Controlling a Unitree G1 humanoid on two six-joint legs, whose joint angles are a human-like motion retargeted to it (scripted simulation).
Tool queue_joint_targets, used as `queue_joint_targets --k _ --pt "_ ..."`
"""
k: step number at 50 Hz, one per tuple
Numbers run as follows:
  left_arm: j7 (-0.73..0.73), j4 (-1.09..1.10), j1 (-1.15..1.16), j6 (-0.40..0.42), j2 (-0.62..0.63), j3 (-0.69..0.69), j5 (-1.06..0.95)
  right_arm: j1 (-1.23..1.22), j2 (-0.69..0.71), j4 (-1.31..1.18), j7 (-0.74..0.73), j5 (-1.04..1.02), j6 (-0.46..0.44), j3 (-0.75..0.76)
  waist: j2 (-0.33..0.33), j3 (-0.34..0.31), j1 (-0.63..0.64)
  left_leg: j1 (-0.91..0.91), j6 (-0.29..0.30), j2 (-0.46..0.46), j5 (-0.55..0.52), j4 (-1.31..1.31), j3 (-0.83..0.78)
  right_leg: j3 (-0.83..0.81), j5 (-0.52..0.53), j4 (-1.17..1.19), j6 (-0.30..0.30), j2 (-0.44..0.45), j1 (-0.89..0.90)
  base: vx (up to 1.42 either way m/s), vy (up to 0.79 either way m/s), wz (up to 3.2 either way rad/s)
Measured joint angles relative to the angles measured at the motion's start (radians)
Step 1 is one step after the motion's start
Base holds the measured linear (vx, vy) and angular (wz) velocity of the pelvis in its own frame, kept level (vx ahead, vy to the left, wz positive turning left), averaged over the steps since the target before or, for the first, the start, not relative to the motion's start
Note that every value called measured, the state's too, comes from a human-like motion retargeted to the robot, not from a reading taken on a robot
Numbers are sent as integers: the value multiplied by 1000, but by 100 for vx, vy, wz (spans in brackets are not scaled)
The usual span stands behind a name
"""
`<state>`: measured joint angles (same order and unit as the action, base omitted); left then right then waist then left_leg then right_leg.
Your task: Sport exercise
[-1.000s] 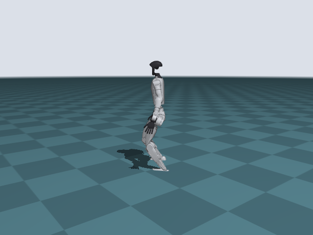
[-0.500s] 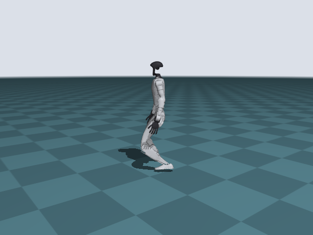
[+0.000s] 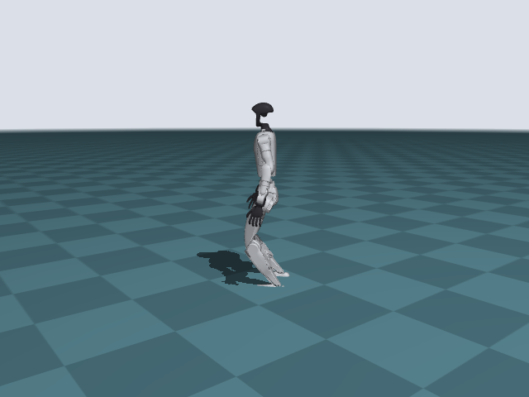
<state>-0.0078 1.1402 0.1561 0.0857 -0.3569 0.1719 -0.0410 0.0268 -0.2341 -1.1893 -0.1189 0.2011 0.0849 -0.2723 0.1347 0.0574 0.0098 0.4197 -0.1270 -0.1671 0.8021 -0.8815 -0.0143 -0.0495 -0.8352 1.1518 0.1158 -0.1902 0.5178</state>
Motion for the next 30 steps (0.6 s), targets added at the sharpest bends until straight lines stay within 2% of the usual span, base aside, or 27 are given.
queue_joint_targets --k 6,9,12,17,19,21,23,25,28,30 --pt "8 3 48 27 -49 -15 31 -1 -65 81 -56 -19 19 30 13 4 -47 -39 40 29 -11 56 -6 47 63 43 58 -259 43 4 -16 -7" --pt "22 13 78 43 -74 -42 39 -8 -100 121 -101 -25 29 54 -1 10 -62 -49 61 69 -13 60 -2 101 130 12 98 -319 54 2 -20 -11" --pt "42 24 109 59 -100 -78 36 -21 -134 155 -150 -32 43 78 -17 20 -70 -50 85 114 -15 51 3 160 205 -25 138 -340 61 2 -27 -14" --pt "77 23 158 79 -146 -151 2 -55 -178 185 -218 -42 65 102 -46 46 -56 -29 130 216 -11 5 13 230 292 -60 146 -274 64 -1 -43 -29" --pt "91 10 173 85 -163 -188 -20 -73 -187 185 -239 -49 72 102 -52 51 -45 -14 146 262 -3 -33 12 249 266 -60 146 -236 57 -3 -48 -36" --pt "103 -13 183 87 -176 -226 -43 -94 -191 175 -249 -55 77 93 -56 51 -33 0 161 314 5 -77 5 259 197 -58 143 -199 47 -4 -48 -40" --pt "111 -44 186 87 -184 -257 -59 -116 -188 156 -248 -62 80 76 -72 43 -14 10 182 389 3 -128 1 247 125 -58 117 -134 33 -4 -53 -61" --pt "114 -84 185 89 -184 -276 -71 -135 -180 129 -236 -66 79 53 -113 31 17 19 215 497 -14 -185 4 214 82 -67 78 -34 14 -3 -57 -85" --pt "103 -150 170 95 -168 -262 -84 -144 -167 86 -203 -60 75 18 -173 23 48 41 225 636 -30 -249 -14 156 86 -102 34 83 -10 -3 -55 -60" --pt "94 -189 150 102 -154 -228 -83 -134 -158 62 -180 -52 74 -1 -204 20 63 53 217 691 -33 -290 -38 120 101 -132 14 136 -27 -4 -51 -26"
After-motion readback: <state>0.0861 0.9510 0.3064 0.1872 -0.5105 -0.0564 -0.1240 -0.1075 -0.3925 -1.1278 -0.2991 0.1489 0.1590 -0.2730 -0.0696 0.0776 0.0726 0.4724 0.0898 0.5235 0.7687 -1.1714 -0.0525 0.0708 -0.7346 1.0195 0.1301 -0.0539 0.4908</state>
